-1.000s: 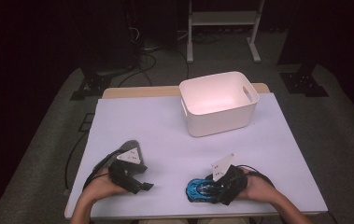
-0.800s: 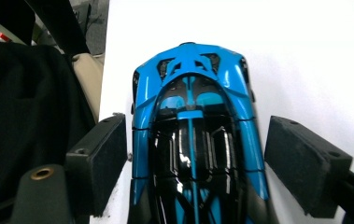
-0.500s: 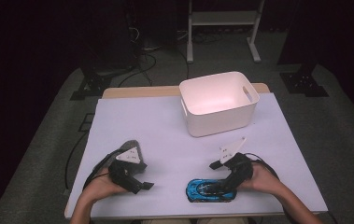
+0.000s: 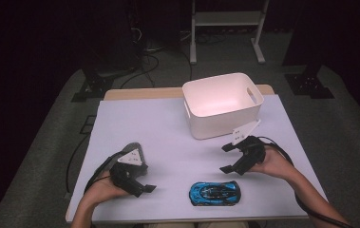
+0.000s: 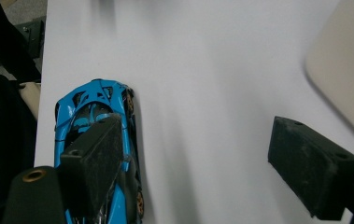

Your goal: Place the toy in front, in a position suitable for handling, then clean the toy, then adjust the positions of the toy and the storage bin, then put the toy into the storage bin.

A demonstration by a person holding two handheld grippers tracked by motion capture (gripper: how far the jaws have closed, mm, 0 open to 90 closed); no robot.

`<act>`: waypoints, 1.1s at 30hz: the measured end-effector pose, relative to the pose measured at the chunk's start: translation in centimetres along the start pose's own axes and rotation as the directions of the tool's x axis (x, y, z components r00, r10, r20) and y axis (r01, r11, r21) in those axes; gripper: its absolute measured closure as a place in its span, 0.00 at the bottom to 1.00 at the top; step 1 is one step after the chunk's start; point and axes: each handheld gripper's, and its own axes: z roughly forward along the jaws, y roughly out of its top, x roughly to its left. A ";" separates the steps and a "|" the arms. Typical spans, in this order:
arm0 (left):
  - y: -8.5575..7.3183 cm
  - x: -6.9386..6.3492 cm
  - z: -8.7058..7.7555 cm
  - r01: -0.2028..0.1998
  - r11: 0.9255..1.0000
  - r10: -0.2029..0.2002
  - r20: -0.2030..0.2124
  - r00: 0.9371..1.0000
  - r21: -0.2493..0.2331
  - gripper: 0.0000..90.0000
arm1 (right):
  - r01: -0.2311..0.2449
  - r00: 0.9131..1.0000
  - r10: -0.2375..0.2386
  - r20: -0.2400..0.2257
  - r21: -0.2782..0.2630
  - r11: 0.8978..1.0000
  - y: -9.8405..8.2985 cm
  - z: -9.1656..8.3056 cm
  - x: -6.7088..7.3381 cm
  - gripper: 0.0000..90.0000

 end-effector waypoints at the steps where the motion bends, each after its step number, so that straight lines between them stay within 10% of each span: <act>1: 0.0 0.1 0.0 0.005 1.000 -0.005 -0.003 1.000 -0.003 0.13 | 0.003 1.000 -0.003 0.004 0.001 1.000 0.2 -0.3 -0.2 0.19; 13: 0.2 0.2 0.0 0.003 1.000 -0.003 -0.014 1.000 0.001 0.11 | 0.010 1.000 -0.009 0.021 -0.036 0.999 2.4 -4.0 -2.4 0.19; 33: 0.7 0.1 0.2 -0.014 1.000 0.014 -0.004 1.000 -0.007 0.11 | 0.016 1.000 -0.015 0.021 -0.042 0.999 3.6 -5.3 -2.6 0.19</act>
